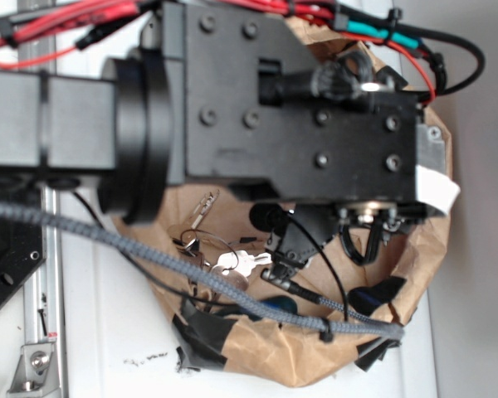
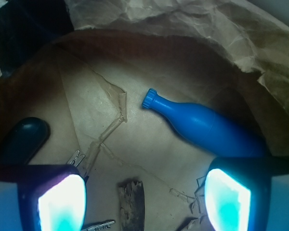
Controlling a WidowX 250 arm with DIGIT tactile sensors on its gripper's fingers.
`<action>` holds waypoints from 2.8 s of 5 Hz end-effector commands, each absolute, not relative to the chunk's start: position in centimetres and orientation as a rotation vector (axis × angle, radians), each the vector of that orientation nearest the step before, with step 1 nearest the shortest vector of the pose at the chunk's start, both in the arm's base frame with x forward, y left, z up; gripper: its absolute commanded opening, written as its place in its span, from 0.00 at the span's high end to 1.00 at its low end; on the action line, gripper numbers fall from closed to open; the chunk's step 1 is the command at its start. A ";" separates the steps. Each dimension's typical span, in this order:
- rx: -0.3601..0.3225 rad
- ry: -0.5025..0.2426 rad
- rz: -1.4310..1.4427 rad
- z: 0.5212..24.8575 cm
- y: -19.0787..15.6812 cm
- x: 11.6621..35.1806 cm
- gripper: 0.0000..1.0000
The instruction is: Grab the blue bottle.
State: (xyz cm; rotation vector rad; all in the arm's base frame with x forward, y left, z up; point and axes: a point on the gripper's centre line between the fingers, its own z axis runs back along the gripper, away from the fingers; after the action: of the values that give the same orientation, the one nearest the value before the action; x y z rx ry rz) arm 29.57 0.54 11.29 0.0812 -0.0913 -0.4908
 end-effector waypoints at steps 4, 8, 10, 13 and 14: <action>0.193 -0.191 -0.913 6.5 2.6 30.7 0.00; 0.346 -0.228 -0.969 3.9 9.0 39.1 0.00; 0.122 -0.108 -0.901 4.3 5.8 33.6 0.00; 0.067 -0.087 -0.799 11.7 0.0 30.6 1.00; 0.007 -0.139 -0.589 13.5 0.3 30.9 1.00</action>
State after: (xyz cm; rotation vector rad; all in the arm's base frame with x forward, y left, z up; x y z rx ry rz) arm 29.78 -0.46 10.80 -0.0261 -0.0459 -0.5898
